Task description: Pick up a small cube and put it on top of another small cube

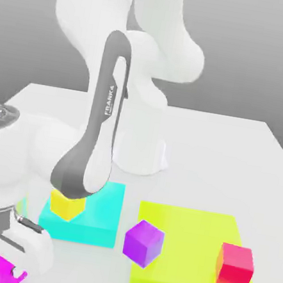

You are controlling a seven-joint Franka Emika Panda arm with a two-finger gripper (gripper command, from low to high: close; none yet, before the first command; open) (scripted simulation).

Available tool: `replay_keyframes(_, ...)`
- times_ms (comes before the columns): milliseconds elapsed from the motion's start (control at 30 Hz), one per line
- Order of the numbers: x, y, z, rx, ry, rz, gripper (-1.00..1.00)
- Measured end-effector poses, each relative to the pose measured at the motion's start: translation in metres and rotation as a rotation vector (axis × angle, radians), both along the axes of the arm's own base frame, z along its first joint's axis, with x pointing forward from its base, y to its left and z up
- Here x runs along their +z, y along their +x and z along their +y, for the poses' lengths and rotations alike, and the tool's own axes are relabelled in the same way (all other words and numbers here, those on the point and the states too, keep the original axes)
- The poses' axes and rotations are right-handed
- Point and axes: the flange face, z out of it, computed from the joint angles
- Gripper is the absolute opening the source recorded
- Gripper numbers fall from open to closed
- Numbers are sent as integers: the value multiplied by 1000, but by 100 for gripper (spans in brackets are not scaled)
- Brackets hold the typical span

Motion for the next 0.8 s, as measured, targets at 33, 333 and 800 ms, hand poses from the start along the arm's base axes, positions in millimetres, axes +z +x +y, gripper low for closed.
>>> replay_keyframes(33,4,0,0,0,0,0,-100)
replay_keyframes(333,93,28,115,288,41,-5,-100)
replay_keyframes(800,125,-29,407,1076,3,1,100)
